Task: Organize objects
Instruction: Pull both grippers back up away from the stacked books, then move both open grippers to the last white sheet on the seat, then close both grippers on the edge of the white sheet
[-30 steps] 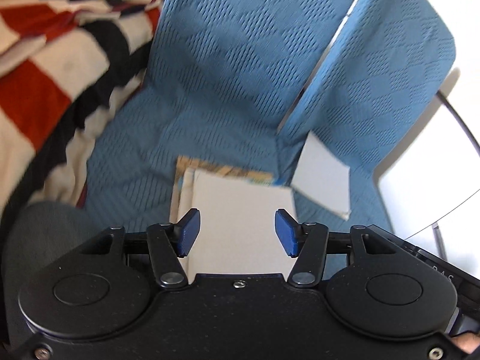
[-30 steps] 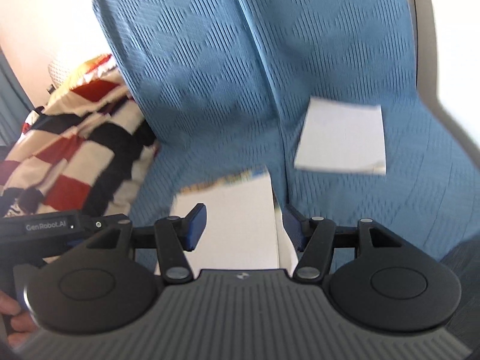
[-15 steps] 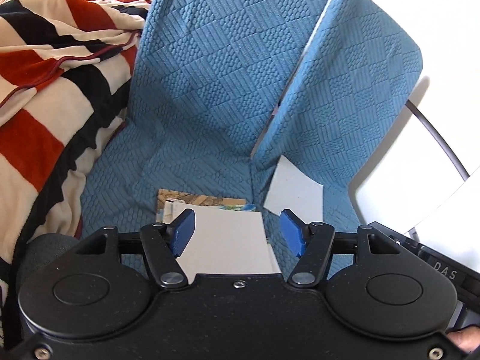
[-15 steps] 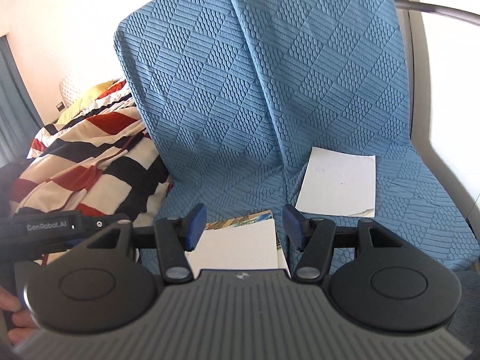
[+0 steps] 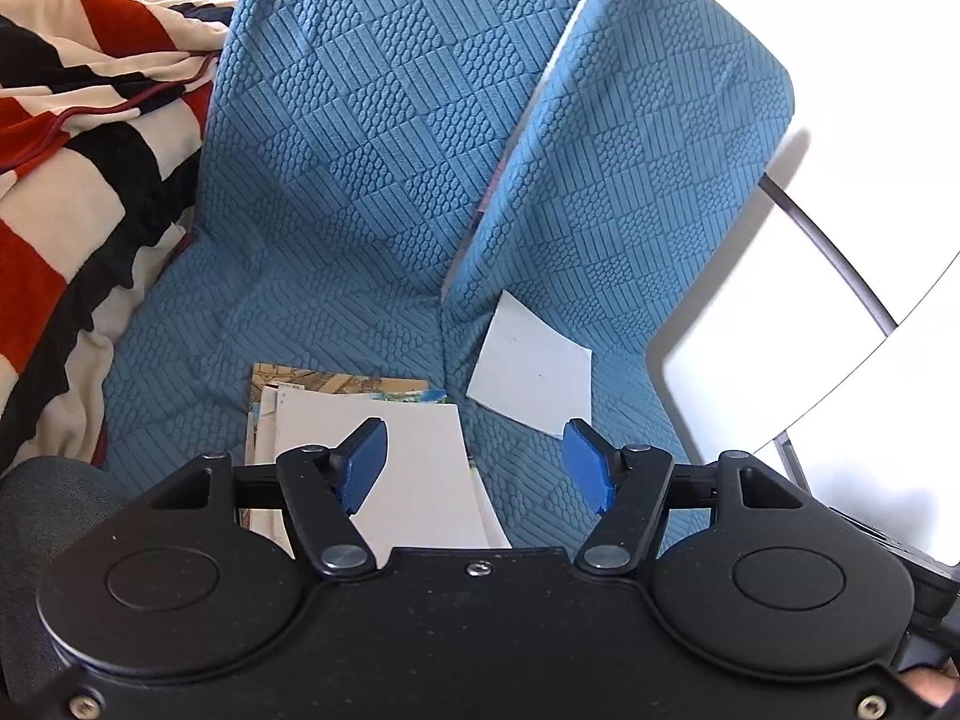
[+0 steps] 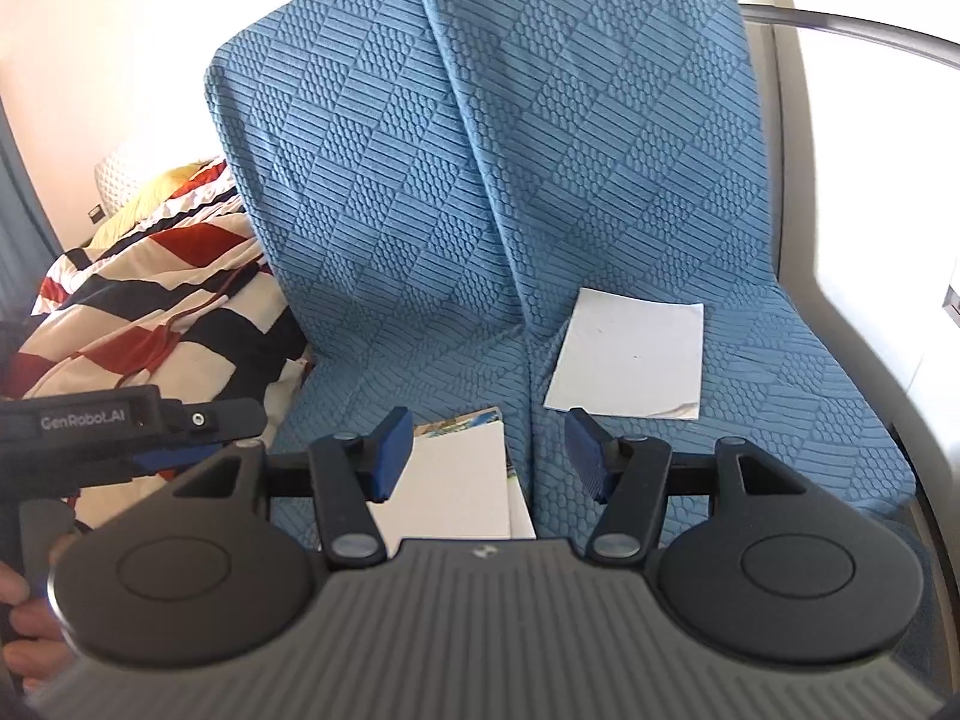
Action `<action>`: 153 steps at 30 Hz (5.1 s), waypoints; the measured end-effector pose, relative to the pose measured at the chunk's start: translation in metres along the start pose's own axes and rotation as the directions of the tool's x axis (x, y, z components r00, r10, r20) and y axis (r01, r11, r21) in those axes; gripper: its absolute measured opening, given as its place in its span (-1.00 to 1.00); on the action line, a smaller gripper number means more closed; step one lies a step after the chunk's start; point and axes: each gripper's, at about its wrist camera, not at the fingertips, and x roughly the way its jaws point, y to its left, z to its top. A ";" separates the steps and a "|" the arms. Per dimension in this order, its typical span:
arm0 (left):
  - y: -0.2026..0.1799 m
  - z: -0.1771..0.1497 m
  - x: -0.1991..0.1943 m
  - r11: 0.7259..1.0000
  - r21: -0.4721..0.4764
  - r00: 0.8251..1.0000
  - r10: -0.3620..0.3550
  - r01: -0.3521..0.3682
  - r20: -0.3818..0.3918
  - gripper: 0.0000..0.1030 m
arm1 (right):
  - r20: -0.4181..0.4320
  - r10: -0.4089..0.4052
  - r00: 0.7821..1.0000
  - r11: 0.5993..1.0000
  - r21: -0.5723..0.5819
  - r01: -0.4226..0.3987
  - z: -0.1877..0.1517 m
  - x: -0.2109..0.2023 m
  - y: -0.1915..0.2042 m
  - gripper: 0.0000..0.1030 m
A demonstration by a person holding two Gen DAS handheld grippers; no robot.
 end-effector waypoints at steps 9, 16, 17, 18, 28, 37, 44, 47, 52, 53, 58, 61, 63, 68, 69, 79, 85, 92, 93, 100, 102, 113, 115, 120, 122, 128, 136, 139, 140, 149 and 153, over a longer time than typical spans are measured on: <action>-0.013 -0.002 0.007 1.000 0.022 1.000 0.010 -0.010 -0.002 0.37 | 0.011 -0.023 1.000 1.000 -0.001 0.023 -0.004 -0.003 -0.011 0.15; -0.027 -0.006 0.016 0.999 0.041 1.000 0.008 -0.008 -0.006 0.47 | 0.004 -0.038 0.999 0.999 -0.004 0.038 -0.008 -0.004 -0.024 0.15; -0.029 -0.006 0.018 0.999 0.045 1.000 0.006 -0.006 -0.006 0.48 | 0.003 -0.041 0.999 0.999 -0.003 0.041 -0.008 -0.004 -0.026 0.15; -0.032 -0.007 0.019 0.999 0.049 1.000 0.006 -0.005 -0.006 0.49 | 0.003 -0.045 0.999 0.999 -0.002 0.045 -0.009 -0.004 -0.028 0.15; -0.051 -0.012 0.038 0.997 0.072 1.000 -0.001 0.003 -0.027 0.51 | -0.005 -0.079 0.997 0.996 0.034 0.080 -0.011 -0.004 -0.053 0.15; -0.066 -0.016 0.047 0.992 0.123 0.999 0.000 0.004 -0.034 0.55 | 0.001 -0.104 0.995 0.995 0.009 0.104 -0.013 -0.002 -0.065 0.44; -0.075 -0.020 0.056 0.987 0.159 1.000 0.003 0.001 -0.019 0.78 | 0.005 -0.146 0.989 0.988 0.044 0.146 -0.014 0.004 -0.083 0.66; -0.077 -0.025 0.068 0.985 0.173 1.000 0.009 -0.005 -0.027 0.78 | -0.003 -0.138 0.990 0.989 0.054 0.138 -0.019 0.013 -0.091 0.66; -0.072 -0.031 0.087 0.989 0.148 1.000 0.011 -0.006 -0.029 0.78 | -0.007 -0.130 0.992 0.990 0.061 0.130 -0.030 0.030 -0.100 0.66; -0.071 -0.031 0.091 0.990 0.144 1.000 0.013 -0.009 -0.026 0.78 | -0.002 -0.130 0.991 0.989 0.064 0.130 -0.032 0.033 -0.103 0.66; -0.068 -0.028 0.111 0.989 0.147 0.999 0.028 -0.024 -0.022 0.78 | 0.007 -0.139 0.990 0.988 0.075 0.138 -0.043 0.051 -0.116 0.66; -0.070 -0.023 0.124 0.988 0.154 0.999 0.031 -0.029 -0.012 0.75 | 0.025 -0.167 0.986 0.982 0.089 0.164 -0.047 0.064 -0.127 0.65; -0.074 -0.019 0.131 0.987 0.157 1.000 0.028 -0.027 -0.007 0.75 | 0.022 -0.178 0.984 0.978 0.117 0.174 -0.047 0.073 -0.135 0.65; -0.082 -0.013 0.153 0.983 0.180 1.000 0.028 -0.025 -0.012 0.75 | 0.041 -0.177 0.983 0.974 0.150 0.169 -0.042 0.091 -0.147 0.65; -0.083 -0.012 0.158 0.983 0.182 0.999 0.027 -0.023 -0.017 0.75 | 0.044 -0.177 0.983 0.975 0.148 0.169 -0.041 0.095 -0.148 0.65; -0.076 0.000 0.210 0.985 0.164 0.997 0.061 -0.051 -0.055 0.74 | 0.064 -0.126 0.990 0.982 0.151 0.115 -0.040 0.138 -0.155 0.65; -0.066 0.003 0.245 0.988 0.142 0.992 0.083 -0.068 -0.100 0.71 | 0.041 -0.105 0.994 0.992 0.069 0.102 -0.037 0.179 -0.151 0.54; -0.060 0.010 0.284 0.991 0.114 0.983 0.089 -0.071 -0.161 0.58 | -0.012 -0.101 0.995 0.992 0.072 0.101 -0.029 0.220 -0.164 0.49; -0.060 0.013 0.290 0.992 0.105 0.981 0.088 -0.071 -0.172 0.55 | -0.021 -0.096 0.995 0.992 0.076 0.098 -0.029 0.226 -0.165 0.47; -0.057 0.026 0.331 0.992 0.097 0.971 0.097 -0.077 -0.219 0.42 | -0.079 -0.059 0.995 0.994 0.091 0.067 -0.029 0.260 -0.176 0.20; -0.053 0.029 0.341 0.992 0.093 0.968 0.103 -0.084 -0.228 0.40 | -0.092 -0.061 0.994 0.993 0.094 0.070 -0.030 0.268 -0.177 0.11; -0.042 0.038 0.391 0.985 0.112 0.941 0.163 -0.135 -0.296 -0.14 | -0.054 -0.075 0.996 0.989 0.122 0.081 -0.025 0.281 -0.182 -0.11; -0.038 0.039 0.396 0.983 0.111 0.938 0.171 -0.143 -0.302 -0.15 | -0.050 -0.070 0.996 0.987 0.142 0.076 -0.025 0.281 -0.186 -0.15; -0.029 0.035 0.408 0.990 0.072 0.925 0.137 -0.119 -0.354 -0.36 | -0.044 -0.061 0.997 0.986 0.154 0.067 -0.027 0.282 -0.188 -0.15; -0.027 0.032 0.411 0.994 0.049 0.919 0.108 -0.097 -0.379 -0.52 | -0.042 -0.058 0.997 0.984 0.164 0.064 -0.027 0.282 -0.188 -0.15; -0.027 0.028 0.416 0.995 0.037 0.921 0.105 -0.098 -0.374 -0.55 | -0.041 -0.043 0.998 0.976 0.212 0.051 -0.027 0.281 -0.192 -0.16; -0.035 0.030 0.411 0.994 0.065 0.919 0.103 -0.085 -0.380 -0.61 | -0.032 -0.025 0.999 0.964 0.265 0.033 -0.028 0.281 -0.199 -0.16; -0.035 0.037 0.401 0.999 0.020 0.929 0.052 -0.048 -0.368 -0.61 | -0.031 -0.018 0.999 0.959 0.283 0.026 -0.028 0.281 -0.201 -0.16; -0.035 0.040 0.397 1.000 0.004 0.932 0.028 -0.028 -0.361 -0.61 | -0.031 -0.012 0.999 0.954 0.299 0.021 -0.028 0.281 -0.203 -0.16; -0.047 0.051 0.385 0.988 -0.075 0.917 -0.157 0.139 -0.367 -0.71 | -0.017 0.029 0.999 0.911 0.412 -0.020 -0.028 0.281 -0.218 -0.16; -0.059 0.043 0.390 0.991 -0.041 0.910 -0.131 0.124 -0.393 -0.71 | -0.023 0.039 0.999 0.893 0.449 -0.025 -0.029 0.282 -0.222 -0.16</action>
